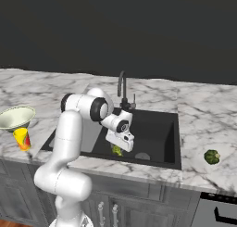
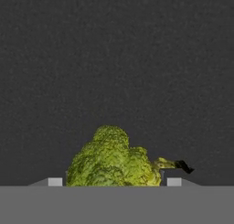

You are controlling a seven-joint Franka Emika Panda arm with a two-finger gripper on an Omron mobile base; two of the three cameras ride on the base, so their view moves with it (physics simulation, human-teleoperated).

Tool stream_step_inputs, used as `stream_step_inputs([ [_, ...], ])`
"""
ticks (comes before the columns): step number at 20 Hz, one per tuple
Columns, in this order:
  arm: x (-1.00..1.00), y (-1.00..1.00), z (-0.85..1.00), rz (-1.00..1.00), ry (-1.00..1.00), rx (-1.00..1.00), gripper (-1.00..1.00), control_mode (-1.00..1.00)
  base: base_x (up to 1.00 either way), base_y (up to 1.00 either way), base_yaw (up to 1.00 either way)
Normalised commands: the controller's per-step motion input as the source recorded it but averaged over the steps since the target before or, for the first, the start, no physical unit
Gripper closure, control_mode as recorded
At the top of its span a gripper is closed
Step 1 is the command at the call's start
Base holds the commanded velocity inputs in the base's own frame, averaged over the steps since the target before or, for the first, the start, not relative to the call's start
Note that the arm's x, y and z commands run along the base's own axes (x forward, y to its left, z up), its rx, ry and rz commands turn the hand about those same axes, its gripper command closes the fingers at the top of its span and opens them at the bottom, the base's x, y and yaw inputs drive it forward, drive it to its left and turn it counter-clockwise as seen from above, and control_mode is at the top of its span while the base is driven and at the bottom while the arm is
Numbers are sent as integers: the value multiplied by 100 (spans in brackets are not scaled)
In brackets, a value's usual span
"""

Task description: Remove the broccoli and broccoli from the sink. Then move the bowl and cup from the counter to the sink for washing.

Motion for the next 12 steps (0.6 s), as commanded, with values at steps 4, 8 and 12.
stream_step_inputs([
  [4,-15,-16,5,0,0,0,100,-100,0,0,0],
  [8,-16,-29,19,0,0,2,100,-100,0,0,0],
  [12,-3,-22,36,0,0,6,100,-100,0,0,0],
])
